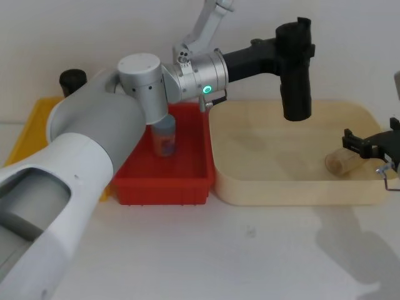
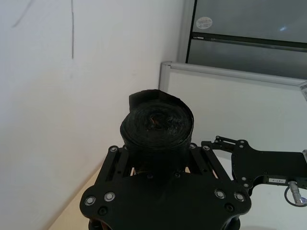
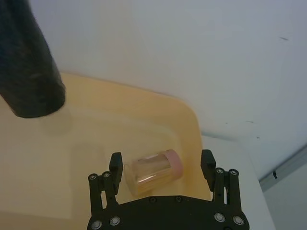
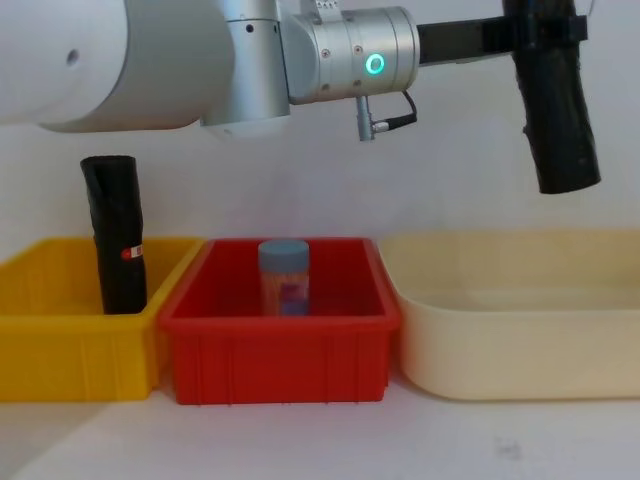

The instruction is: Pick up the garbage bag with the one hand and transfer it to the other hand.

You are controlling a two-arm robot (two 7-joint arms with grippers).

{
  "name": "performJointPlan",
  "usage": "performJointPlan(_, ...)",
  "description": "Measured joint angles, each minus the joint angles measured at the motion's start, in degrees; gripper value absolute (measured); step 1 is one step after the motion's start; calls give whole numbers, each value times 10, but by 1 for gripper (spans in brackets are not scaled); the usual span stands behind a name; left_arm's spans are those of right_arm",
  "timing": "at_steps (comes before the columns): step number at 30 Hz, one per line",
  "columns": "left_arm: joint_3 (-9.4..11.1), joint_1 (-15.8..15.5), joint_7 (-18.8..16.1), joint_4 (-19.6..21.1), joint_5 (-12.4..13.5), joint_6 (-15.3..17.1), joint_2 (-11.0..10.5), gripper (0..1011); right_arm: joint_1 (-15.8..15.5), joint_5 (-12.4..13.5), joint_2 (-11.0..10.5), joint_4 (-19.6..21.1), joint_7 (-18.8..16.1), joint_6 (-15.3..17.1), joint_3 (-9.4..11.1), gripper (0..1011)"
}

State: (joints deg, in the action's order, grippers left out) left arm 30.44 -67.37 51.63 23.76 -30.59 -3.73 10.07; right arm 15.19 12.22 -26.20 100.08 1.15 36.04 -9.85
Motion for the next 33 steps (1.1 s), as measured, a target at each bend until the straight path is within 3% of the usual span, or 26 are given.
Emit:
performJointPlan(20, 4, -21, 19, -53, -5, -15, 23, 435, 7, 16, -12, 43, -78, -28, -18, 1000)
performJointPlan(33, 5, -25, 22, -61, -6, -17, 27, 435, 53, 34, 2, 45, -140, -49, -44, 1000)
